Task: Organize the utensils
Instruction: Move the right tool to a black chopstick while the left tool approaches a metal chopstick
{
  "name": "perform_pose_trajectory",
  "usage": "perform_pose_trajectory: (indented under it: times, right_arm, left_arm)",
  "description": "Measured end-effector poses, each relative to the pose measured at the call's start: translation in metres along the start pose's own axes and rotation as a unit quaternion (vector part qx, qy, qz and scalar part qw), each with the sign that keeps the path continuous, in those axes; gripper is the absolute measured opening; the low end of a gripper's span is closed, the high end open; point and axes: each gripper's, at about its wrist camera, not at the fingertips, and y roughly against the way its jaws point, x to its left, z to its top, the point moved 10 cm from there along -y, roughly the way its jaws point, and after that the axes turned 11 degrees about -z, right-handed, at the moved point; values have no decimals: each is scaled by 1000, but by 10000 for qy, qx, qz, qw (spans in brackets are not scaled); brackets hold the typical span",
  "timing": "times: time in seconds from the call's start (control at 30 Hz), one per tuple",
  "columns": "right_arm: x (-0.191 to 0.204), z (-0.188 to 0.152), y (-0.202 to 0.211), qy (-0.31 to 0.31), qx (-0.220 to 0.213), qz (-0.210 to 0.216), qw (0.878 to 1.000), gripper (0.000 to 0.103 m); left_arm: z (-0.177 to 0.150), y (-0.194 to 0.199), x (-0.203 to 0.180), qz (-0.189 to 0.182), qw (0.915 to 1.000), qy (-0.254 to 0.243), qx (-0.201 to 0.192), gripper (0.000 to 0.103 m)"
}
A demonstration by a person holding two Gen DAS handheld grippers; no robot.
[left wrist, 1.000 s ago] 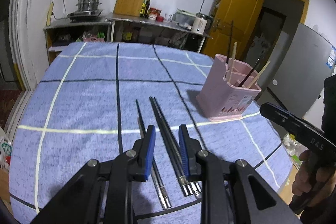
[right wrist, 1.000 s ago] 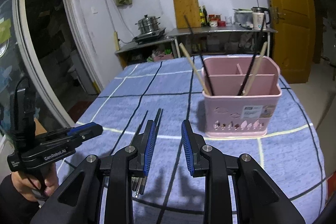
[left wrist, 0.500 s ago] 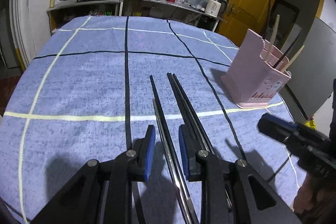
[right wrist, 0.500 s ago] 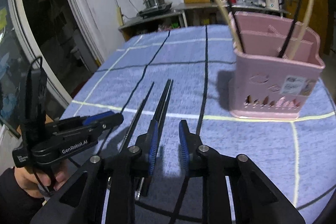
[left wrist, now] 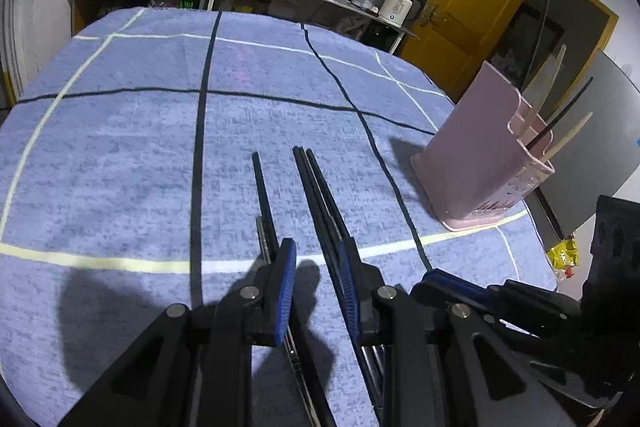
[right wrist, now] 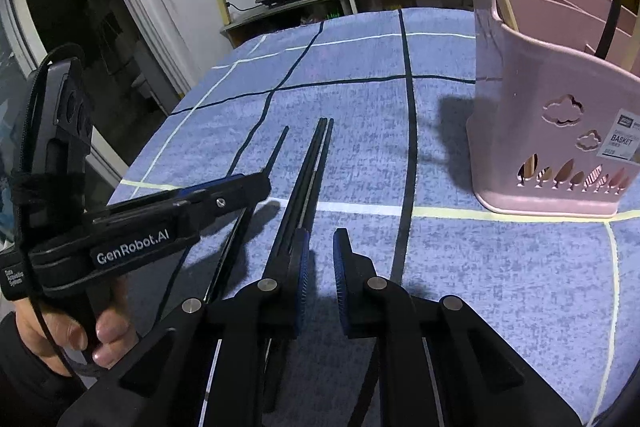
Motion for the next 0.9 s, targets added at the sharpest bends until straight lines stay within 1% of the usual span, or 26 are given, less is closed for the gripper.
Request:
perform_pose_trajectory:
  times: [0.07,0.2,0.27,0.4,0.43,0.47,0.5,0.53,0.6,0.7,0.9]
  right_arm:
    - [-1,0,-1,-19,16,14,10000,13]
    - [-2,1,0,-26,1,31,10000,13]
    - [-3,1,1,-37,-9,29,10000,13]
    - [-5,-1,1,-97,-1,42,9999,13]
    - [-5,-1,1,-103,6,45,9999,13]
    - [-5,-1,1,-101,6,49,9999,13]
    - [-5,-1,1,-94,2,53,9999,13]
    - [-4,-1,1,-81,1,60,9999,13]
    - [-1,-1,0,-44,12,83,10000,13]
    - [5,0,-5,25,29,80,10000,13]
    - [12,2,-23,106,181,30,9998,13]
  left_arm:
    - [-2,-4,4,91,9999,53,55,24]
    - [-4,-4,11,219,9997,116,32,24]
    - [-8,-5,14,221,9996,157,65,23]
    - [-9,-4,11,274,9995,83,104,23]
    - [-10,-6,11,348,9993,19,126,23]
    - [-9,-6,11,436,9990,-53,128,23]
    - [-9,-6,12,538,9984,-101,137,18]
    - [-9,-6,13,590,9981,-112,140,15]
    - [-9,-5,16,635,9978,-130,141,12]
    - [-10,-2,18,668,9975,-167,143,11]
    - [-13,5,24,763,9970,-85,118,11]
